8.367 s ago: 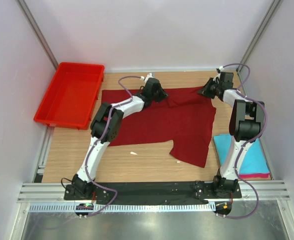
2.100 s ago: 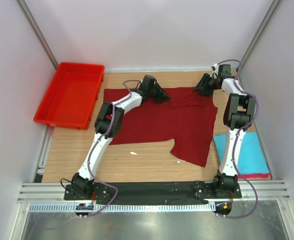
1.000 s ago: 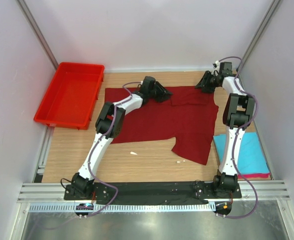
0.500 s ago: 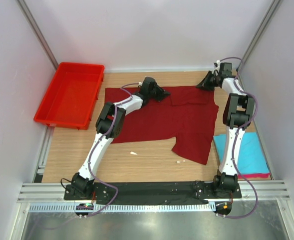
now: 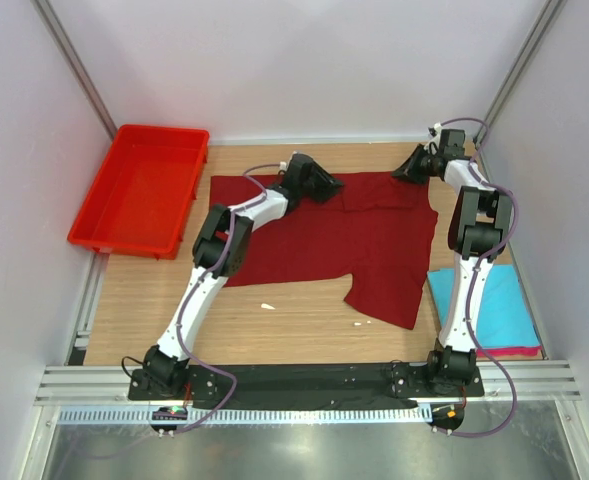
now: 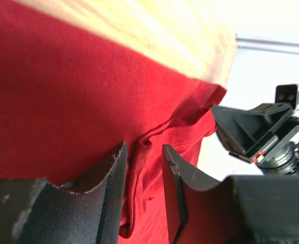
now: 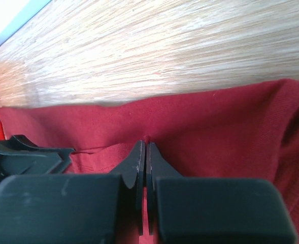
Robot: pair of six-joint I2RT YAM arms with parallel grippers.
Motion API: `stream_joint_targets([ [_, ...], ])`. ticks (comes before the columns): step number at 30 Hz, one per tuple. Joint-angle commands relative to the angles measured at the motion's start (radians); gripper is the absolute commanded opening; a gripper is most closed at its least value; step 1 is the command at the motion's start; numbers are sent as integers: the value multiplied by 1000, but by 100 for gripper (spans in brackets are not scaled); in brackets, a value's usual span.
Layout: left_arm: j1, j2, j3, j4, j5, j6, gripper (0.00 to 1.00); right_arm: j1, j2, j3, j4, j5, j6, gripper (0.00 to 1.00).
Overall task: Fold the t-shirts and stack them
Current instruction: Fold the tshirt
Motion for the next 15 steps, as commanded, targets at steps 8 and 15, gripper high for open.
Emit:
stream_joint_targets([
  [8,-39,10,104,-119,-28,92,29,-3,-57,16,56,-29,33,2],
  [15,-40,12,128,-125,-56,107,0,-3,-57,15,70,-32,45,2],
])
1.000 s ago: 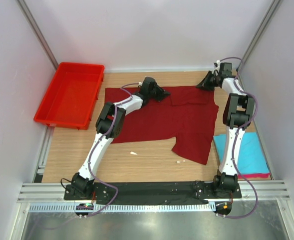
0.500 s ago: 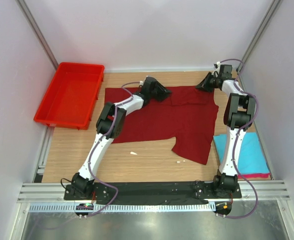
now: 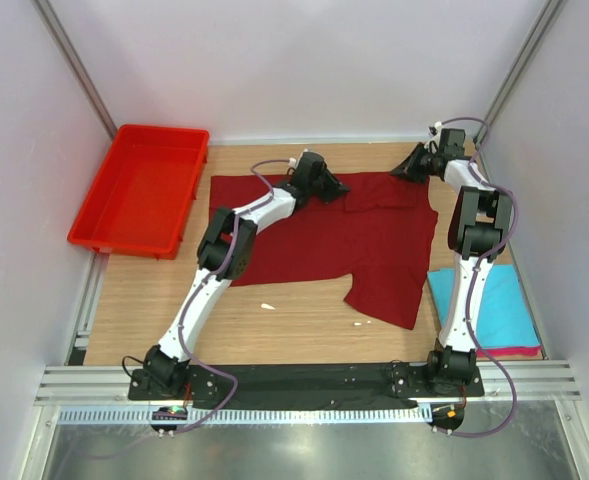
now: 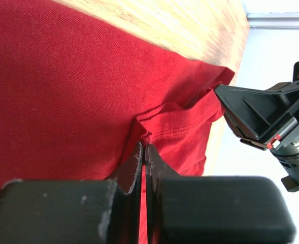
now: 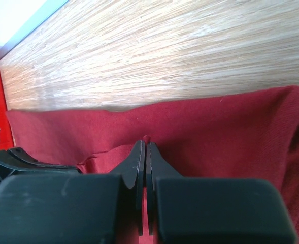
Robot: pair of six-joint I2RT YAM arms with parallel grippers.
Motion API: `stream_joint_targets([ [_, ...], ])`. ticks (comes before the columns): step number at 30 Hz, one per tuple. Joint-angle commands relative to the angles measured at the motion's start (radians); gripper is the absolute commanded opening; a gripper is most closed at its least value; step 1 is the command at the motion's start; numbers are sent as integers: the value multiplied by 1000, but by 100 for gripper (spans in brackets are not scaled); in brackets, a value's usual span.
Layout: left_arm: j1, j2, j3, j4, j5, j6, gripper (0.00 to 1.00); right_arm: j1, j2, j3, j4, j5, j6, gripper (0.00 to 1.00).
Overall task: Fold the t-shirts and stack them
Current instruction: Fold the tshirt
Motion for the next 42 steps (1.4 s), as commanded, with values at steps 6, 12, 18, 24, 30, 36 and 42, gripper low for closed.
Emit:
stream_joint_targets([
  [6,0,-98,-46,5,-103,103,0,-3,-123,-63,96,0,-12,1],
  [12,1,-189,-128,14,-149,194,0,-14,-200,-152,152,30,-19,1],
  [18,6,-203,-123,43,-155,223,0,-24,-212,-170,162,32,-18,1],
  [24,20,-141,-63,42,-126,188,0,-26,-148,-125,155,24,-13,1],
  [30,32,-63,-2,45,-94,175,0,-27,-83,-91,170,20,-10,2],
  [36,40,-2,93,-49,-57,175,6,-27,-25,25,61,63,-44,23],
  [42,40,-113,124,-247,-163,312,44,-29,-40,234,-204,235,-93,58],
])
